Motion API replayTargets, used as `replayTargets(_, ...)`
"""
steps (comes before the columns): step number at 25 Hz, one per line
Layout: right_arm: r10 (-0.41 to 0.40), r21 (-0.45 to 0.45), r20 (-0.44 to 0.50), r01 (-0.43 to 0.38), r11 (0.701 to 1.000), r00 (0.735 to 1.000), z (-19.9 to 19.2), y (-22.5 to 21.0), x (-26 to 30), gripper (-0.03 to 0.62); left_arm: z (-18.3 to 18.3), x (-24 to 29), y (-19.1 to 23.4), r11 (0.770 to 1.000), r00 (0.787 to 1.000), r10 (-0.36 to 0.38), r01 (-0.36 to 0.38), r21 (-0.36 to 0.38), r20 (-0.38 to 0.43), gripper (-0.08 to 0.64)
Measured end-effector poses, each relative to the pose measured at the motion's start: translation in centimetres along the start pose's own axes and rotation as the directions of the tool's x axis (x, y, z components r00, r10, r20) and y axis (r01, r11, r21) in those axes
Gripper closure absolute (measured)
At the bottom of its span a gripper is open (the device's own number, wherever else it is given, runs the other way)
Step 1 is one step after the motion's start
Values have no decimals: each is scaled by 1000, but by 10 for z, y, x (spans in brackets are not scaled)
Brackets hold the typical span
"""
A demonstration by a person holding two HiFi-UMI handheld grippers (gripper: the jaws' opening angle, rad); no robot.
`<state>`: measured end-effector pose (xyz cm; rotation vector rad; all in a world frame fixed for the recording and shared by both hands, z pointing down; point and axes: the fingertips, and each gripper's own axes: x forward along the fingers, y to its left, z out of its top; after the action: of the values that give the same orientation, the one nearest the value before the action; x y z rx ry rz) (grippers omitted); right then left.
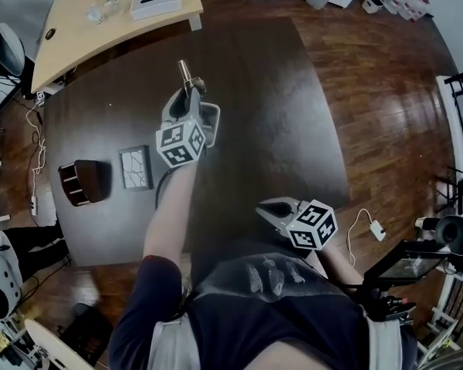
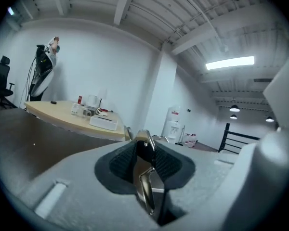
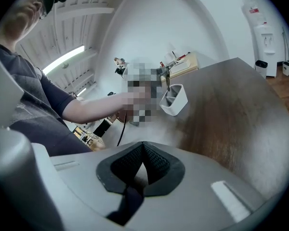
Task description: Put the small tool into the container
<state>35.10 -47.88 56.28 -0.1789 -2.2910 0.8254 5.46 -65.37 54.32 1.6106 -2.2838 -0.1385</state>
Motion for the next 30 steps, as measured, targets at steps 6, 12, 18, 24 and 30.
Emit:
replayTargets(6,3,-47,-4,-3,999,1000,3,-1,-22,592,-32,-1,-19,959,997,74,-74,272,12,472)
replayTargets(12,1,-31,-7,-2,1000,1000,-1,0,-13,592,-39,-6,-16,919,997,56,-71,387,50,466)
replayTargets(18,11,-64,-14,-12,998,1000,7,4,-14,592,-56,-24,-22,915,998,56,-47,402,-11,442)
replayTargets(24,7,-71,12,-7,997,1000,21,5,-4,592,-81,-26,-14,915,992,27,24,403,-121,442)
replayTargets(30,6,-76,59,-2,997,998,37,4,-6,592,-81,-33,-18,909,983,-48,117,401,-178,365)
